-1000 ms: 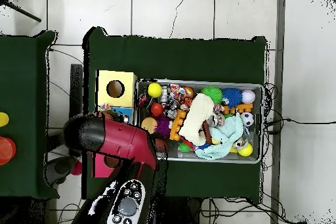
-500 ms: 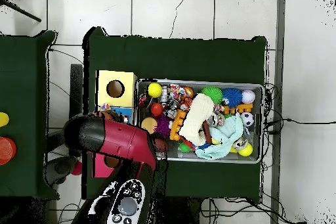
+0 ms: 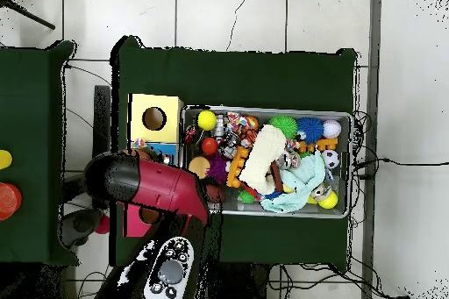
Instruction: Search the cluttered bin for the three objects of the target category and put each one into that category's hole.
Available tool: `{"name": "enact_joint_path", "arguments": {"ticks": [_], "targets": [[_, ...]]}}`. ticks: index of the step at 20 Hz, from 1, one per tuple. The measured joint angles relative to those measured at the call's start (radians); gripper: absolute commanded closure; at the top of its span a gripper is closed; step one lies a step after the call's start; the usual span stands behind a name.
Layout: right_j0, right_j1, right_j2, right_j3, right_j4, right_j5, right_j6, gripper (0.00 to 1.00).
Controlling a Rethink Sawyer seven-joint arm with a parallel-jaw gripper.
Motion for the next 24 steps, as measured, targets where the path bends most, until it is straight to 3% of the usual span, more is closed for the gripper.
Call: {"name": "enact_joint_path", "arguments": {"ticks": [9, 10, 24], "targets": [[-0.007, 0.003, 0.012, 0.006, 0.000, -0.013, 0.000, 0.00], [-0.008, 0.003, 0.014, 0.009, 0.000, -0.019, 0.000, 1.00], [-0.009, 0.004, 0.016, 0.011, -0.036, -0.026, 0.000, 1.00]]}}
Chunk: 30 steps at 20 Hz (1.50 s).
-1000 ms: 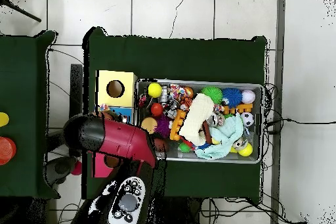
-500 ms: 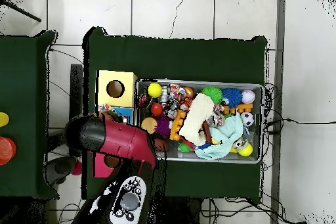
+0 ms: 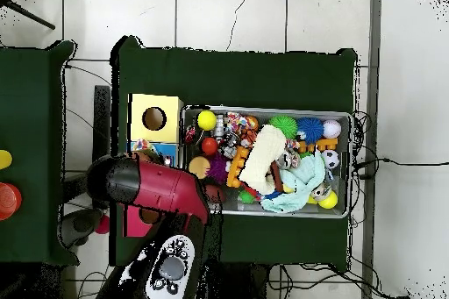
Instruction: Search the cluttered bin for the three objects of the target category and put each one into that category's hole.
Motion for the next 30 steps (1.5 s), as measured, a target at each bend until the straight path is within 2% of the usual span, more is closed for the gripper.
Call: {"name": "enact_joint_path", "arguments": {"ticks": [10, 17, 24, 30], "targets": [[0.001, -0.005, 0.001, 0.000, -0.005, 0.003, 0.000, 1.00], [0.023, -0.032, -0.018, -0.022, -0.005, 0.126, 0.000, 1.00], [0.053, -0.060, -0.051, -0.084, -0.006, 0.316, 0.000, 1.00], [0.067, -0.072, -0.074, -0.122, -0.006, 0.315, 0.000, 1.00]]}}
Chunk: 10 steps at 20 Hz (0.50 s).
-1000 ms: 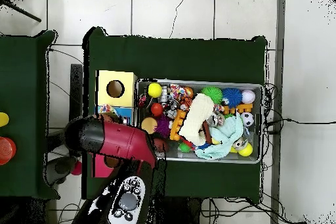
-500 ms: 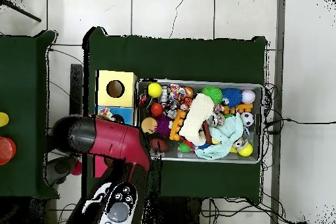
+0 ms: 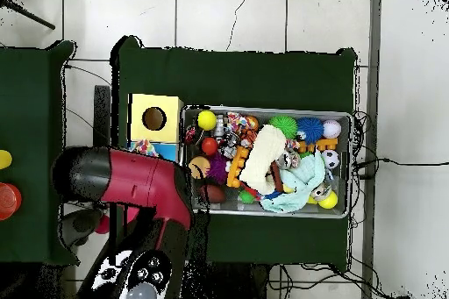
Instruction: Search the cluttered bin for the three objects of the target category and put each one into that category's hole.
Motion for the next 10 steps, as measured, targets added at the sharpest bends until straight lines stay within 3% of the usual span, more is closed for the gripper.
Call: {"name": "enact_joint_path", "arguments": {"ticks": [10], "targets": [[0.001, -0.007, -0.022, -0.006, -0.001, -0.202, 0.000, 1.00]]}}
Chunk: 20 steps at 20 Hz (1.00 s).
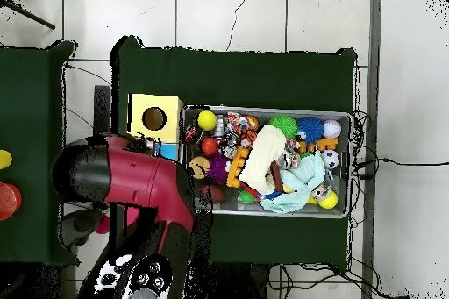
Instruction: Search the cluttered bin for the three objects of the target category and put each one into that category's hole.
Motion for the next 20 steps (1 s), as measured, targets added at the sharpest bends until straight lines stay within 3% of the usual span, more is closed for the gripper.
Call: {"name": "enact_joint_path", "arguments": {"ticks": [1, 15, 20], "targets": [[0.000, 0.000, -0.003, 0.000, 0.000, -0.006, 0.000, 0.00], [0.007, 0.005, -0.006, 0.000, -0.003, 0.017, 0.000, 0.00], [0.024, 0.022, -0.021, -0.002, -0.007, 0.117, 0.000, 0.00]]}}
